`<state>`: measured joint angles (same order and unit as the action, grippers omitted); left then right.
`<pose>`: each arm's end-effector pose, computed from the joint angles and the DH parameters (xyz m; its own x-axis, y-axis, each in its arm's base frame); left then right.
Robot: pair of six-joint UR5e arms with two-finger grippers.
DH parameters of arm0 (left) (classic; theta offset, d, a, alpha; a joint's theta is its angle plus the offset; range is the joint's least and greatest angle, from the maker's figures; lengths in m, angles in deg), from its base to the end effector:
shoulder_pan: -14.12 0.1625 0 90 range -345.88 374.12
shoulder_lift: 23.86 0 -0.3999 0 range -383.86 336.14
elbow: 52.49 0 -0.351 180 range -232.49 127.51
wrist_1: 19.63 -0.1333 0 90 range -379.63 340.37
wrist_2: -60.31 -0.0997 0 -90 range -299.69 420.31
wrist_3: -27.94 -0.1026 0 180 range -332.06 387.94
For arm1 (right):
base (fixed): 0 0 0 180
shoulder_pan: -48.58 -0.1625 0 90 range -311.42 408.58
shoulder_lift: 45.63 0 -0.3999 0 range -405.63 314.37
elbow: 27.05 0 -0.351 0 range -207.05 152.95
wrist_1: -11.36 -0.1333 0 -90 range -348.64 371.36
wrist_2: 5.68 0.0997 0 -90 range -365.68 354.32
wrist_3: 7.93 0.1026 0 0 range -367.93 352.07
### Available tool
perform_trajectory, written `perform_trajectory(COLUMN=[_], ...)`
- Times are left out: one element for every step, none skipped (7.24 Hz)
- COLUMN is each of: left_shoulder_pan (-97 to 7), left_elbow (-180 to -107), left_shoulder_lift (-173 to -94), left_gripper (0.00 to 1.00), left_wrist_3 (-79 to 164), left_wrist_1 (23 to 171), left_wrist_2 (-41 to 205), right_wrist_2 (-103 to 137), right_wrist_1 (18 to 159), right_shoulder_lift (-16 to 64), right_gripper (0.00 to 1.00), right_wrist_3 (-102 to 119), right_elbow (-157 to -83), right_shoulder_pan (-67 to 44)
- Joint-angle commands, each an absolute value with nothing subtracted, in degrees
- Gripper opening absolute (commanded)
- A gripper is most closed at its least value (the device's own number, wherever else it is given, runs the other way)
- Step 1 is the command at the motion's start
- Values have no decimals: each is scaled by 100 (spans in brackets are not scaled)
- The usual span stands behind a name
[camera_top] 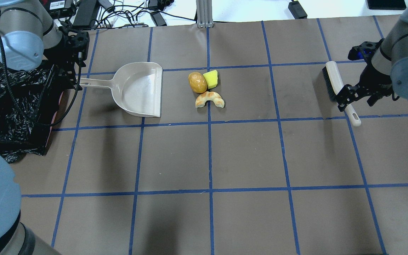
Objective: Sweep and dump trash into bin
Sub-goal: 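Close the left gripper on the white dustpan handle while the right grasps the brush handle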
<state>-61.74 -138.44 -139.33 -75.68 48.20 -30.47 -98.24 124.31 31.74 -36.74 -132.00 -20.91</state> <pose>0.0186 -0.6138 0.2941 -0.0091 0.9999 -0.0095 0.9998 0.0092 0.0163 -0.0510 -0.5037 0.2800 -0.9893 -0.1461 0.0001 -0.1455 0.9851 0.0922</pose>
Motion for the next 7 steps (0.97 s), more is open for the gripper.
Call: perform_trajectory(left_shoulder_pan=[-6173, -6173, -6173, -6173, -6173, -6173, -6173], left_elbow=[-13827, -13827, -13827, -13836, -13836, -13836, -13836], left_shoulder_lift=[-14155, -14233, -14338, -14435, -14454, -14497, -14515], left_gripper=[100, 100, 100, 100, 99, 96, 93], left_wrist_3=[-8078, -8078, -8086, -8034, -8025, -8025, -7747], left_wrist_1=[4559, 4550, 4367, 4313, 4313, 4313, 4304], left_wrist_2=[-3092, -3092, -3092, -3092, -3092, -3075, -3084], right_wrist_2=[-9797, -9745, -9727, -9718, -9709, -9700, -9709], right_wrist_1=[12579, 12570, 12570, 12562, 12562, 12570, 12562], right_shoulder_lift=[2900, 2794, 2750, 2714, 2610, 2513, 2503], right_gripper=[99, 99, 97, 90, 89, 89, 88], right_wrist_3=[-3693, -3693, -3685, -3667, -3597, -3588, -3579], right_elbow=[-13217, -13217, -13217, -13226, -13226, -13217, -13217], right_shoulder_pan=[-1858, -1726, -1725, -1725, -1725, -1725, -1751])
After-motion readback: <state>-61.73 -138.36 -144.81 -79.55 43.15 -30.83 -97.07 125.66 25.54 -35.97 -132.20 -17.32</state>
